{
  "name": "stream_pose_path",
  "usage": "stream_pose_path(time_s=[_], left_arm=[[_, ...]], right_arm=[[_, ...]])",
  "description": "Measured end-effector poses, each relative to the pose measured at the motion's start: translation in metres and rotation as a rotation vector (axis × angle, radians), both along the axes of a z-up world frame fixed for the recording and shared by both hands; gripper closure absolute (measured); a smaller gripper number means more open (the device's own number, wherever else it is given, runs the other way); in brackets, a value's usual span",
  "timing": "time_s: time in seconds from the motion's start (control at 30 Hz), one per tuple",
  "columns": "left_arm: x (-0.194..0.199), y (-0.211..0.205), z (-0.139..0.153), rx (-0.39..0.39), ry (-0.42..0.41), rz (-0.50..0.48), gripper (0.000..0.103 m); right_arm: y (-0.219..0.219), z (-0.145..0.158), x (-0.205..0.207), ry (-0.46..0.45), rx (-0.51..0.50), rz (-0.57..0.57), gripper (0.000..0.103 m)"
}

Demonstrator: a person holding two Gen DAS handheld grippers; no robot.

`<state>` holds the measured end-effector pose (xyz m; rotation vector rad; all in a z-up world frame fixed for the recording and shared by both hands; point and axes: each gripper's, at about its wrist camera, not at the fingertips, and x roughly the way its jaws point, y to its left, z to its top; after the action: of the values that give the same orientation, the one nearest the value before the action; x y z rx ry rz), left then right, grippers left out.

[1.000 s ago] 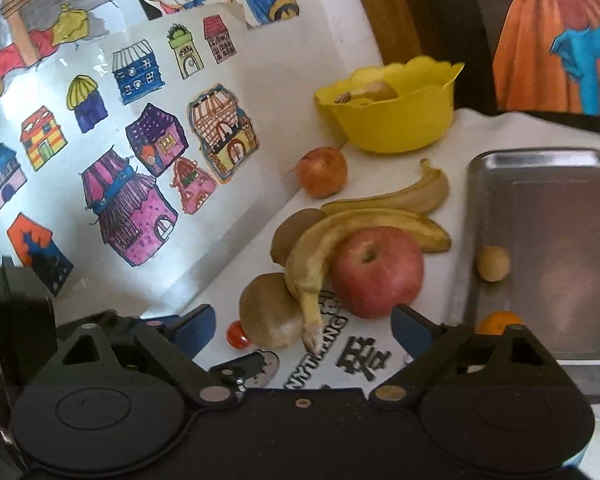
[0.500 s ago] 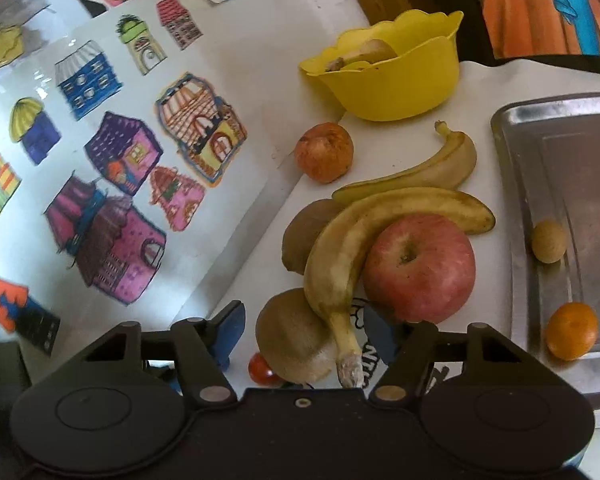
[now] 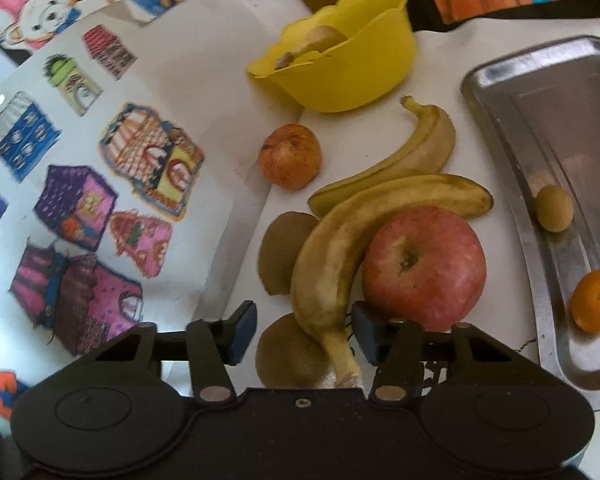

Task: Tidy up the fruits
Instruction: 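Grasp the red cherry tomato with the left tool while the right tool grasps the yellow banana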

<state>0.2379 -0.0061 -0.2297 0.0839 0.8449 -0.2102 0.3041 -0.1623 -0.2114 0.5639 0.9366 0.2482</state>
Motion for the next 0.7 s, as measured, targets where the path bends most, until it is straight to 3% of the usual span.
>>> stream_pose_path(time_s=[0.1, 0.17, 0.27, 0.5, 0.63, 0.7], left_arm=[[-0.002, -0.001, 0.000, -0.003, -0.005, -0.010, 0.062], [-0.002, -0.002, 0.000, -0.006, -0.007, -0.010, 0.065], [-0.003, -0.003, 0.001, -0.010, -0.009, -0.006, 0.076], [-0.006, 0.002, 0.004, -0.024, 0.013, 0.059, 0.077], [-0.012, 0.009, 0.006, -0.055, 0.037, 0.104, 0.077], [-0.012, 0.010, 0.007, -0.053, 0.037, 0.114, 0.077]], right_arm=[[-0.002, -0.003, 0.002, 0.015, -0.007, -0.031, 0.070], [-0.005, -0.005, 0.002, 0.012, 0.007, -0.025, 0.070], [-0.007, -0.005, 0.000, 0.001, 0.004, -0.011, 0.071], [-0.013, 0.005, -0.010, -0.075, -0.064, 0.110, 0.074], [-0.020, 0.007, -0.015, -0.057, -0.059, 0.184, 0.081], [-0.021, 0.005, -0.015, -0.041, -0.044, 0.186, 0.079]])
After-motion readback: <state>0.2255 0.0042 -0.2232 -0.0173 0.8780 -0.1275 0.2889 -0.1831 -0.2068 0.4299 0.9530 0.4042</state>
